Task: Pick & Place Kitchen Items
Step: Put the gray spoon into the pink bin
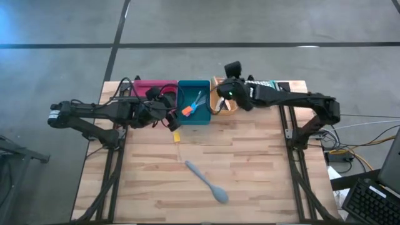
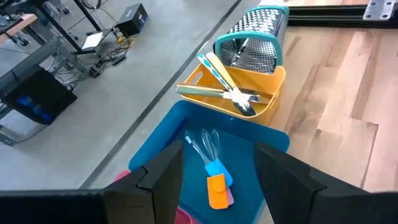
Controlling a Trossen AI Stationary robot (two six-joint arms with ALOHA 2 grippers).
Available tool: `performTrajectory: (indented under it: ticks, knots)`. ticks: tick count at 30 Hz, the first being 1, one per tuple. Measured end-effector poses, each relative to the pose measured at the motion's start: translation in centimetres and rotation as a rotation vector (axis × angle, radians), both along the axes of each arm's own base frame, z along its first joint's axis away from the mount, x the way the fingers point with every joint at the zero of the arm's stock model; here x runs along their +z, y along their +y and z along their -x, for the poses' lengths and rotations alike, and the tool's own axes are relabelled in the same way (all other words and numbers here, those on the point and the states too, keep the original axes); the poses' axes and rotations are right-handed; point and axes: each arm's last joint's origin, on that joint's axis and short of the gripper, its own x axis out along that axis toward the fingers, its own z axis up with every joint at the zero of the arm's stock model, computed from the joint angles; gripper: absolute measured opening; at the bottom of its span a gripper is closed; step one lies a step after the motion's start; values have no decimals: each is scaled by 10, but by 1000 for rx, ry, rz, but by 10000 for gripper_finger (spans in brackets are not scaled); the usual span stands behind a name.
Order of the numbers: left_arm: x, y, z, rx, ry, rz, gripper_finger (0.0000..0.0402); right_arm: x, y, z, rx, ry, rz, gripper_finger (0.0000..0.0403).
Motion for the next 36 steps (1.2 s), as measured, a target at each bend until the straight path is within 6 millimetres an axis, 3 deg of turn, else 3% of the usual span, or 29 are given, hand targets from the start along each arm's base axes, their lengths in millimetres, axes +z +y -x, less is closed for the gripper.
performTrajectory:
  ticks: [5,10,14,17,22,25,29,36]
  knots:
    - [-1,-2,-1,-84,27,19,197,26,43,12,-21,-154,80,61]
    - [-4,-7,-2,-295,110,42,197,43,88,25,1,-353,97,51]
    - [-8,-9,-1,-413,172,54,197,47,124,33,71,-597,-13,43]
    - [-12,-10,0,-450,234,38,197,49,143,43,132,-816,-236,34]
    - [-22,-13,-8,-528,327,-7,197,48,158,50,187,-1018,-884,19]
    - [-31,-19,-17,-633,387,-24,197,44,163,50,188,-998,-1110,13]
    - [-47,-30,-30,-731,457,-14,197,39,168,50,158,-951,-1229,13]
    - [-79,-57,-50,-877,576,15,197,27,172,55,73,-891,-1243,11]
